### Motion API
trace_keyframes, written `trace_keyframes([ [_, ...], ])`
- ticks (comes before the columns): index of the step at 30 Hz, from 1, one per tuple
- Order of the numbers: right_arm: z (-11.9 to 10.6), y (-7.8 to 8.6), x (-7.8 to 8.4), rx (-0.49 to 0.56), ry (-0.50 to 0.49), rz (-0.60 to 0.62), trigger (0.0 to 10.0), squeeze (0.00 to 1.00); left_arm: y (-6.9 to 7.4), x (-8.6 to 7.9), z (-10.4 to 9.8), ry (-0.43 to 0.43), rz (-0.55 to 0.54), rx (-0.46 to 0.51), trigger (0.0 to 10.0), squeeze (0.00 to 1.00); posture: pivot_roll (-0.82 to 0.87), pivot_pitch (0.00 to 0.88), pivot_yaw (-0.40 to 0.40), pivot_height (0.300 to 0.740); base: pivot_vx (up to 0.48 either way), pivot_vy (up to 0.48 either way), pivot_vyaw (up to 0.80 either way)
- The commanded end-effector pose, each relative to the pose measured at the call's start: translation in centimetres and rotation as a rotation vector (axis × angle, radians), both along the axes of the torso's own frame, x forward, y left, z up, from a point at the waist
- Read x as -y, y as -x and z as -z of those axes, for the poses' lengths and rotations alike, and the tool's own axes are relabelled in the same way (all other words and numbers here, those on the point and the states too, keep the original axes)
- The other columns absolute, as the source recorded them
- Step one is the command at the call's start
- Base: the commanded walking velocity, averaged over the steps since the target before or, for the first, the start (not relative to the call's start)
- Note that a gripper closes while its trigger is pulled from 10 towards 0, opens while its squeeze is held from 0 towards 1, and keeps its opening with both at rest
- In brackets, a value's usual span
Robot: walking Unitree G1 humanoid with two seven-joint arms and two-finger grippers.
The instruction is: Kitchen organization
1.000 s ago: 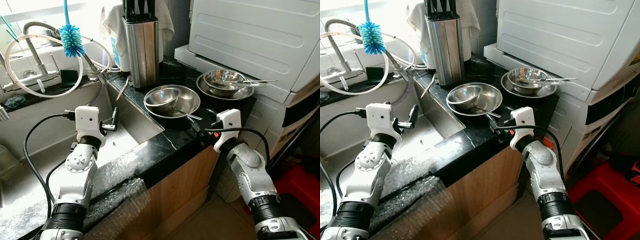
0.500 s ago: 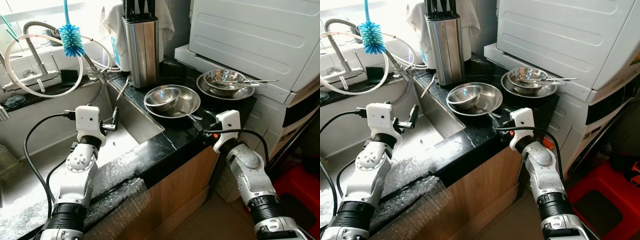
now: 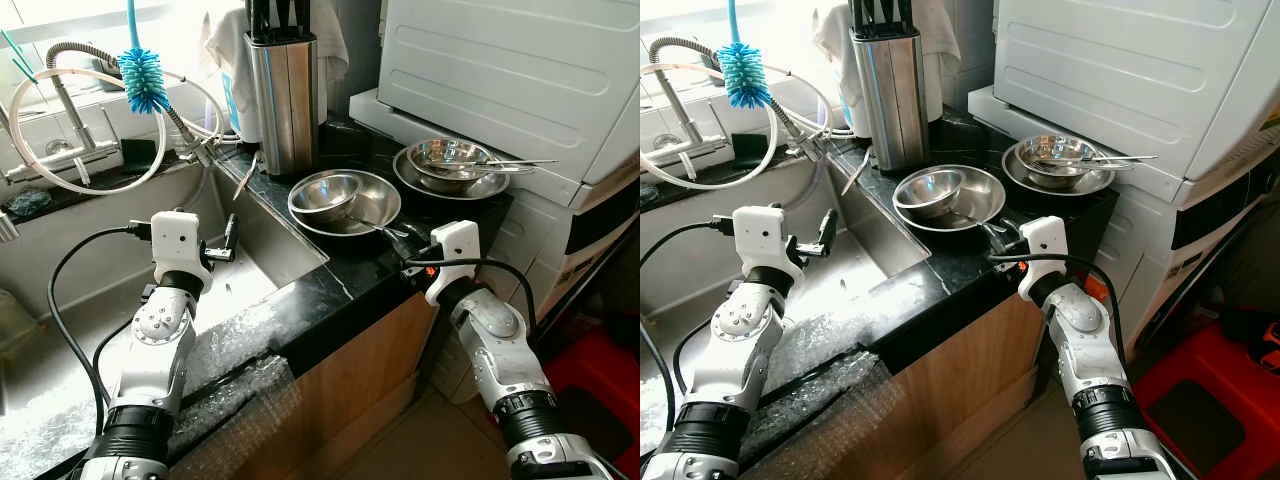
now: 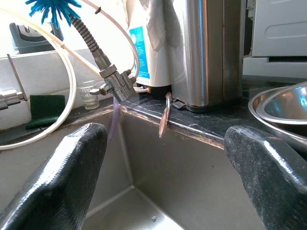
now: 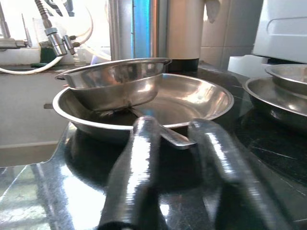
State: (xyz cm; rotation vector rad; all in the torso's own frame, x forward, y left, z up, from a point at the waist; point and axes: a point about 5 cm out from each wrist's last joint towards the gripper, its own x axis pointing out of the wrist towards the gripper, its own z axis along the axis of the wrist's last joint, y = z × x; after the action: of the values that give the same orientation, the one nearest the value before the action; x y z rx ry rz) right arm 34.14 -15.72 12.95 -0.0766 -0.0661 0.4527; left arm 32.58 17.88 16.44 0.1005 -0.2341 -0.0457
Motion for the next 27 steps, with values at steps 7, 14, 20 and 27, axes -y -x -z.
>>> trace_keyframes([
  [7, -1.9, -0.7, 0.0, 0.074, 0.039, 0.074, 0.0, 0.00, -0.3, 0.3, -0.2, -0.008, -0.004, -0.001, 10.0, 0.00, -0.18, 0.000, 0.020, 0.740, 0.000, 0.000, 0.00],
  [14, -3.3, -0.7, -0.5, 0.126, 0.044, 0.092, 10.0, 0.00, -0.3, 0.3, -0.2, -0.004, -0.004, 0.003, 10.0, 0.00, -0.18, 0.000, 0.020, 0.740, 0.000, 0.000, 0.00],
  [20, -3.8, -0.6, -0.5, 0.148, 0.069, 0.110, 10.0, 0.00, -0.3, 0.4, -0.3, -0.001, -0.003, 0.005, 10.0, 0.00, -0.18, 0.000, 0.018, 0.740, 0.000, 0.000, 0.00],
  [27, -5.0, -0.2, -0.9, 0.217, 0.082, 0.123, 10.0, 0.00, -0.3, 0.5, -0.3, 0.003, -0.002, 0.010, 10.0, 0.00, -0.18, 0.000, 0.018, 0.740, 0.000, 0.000, 0.00],
])
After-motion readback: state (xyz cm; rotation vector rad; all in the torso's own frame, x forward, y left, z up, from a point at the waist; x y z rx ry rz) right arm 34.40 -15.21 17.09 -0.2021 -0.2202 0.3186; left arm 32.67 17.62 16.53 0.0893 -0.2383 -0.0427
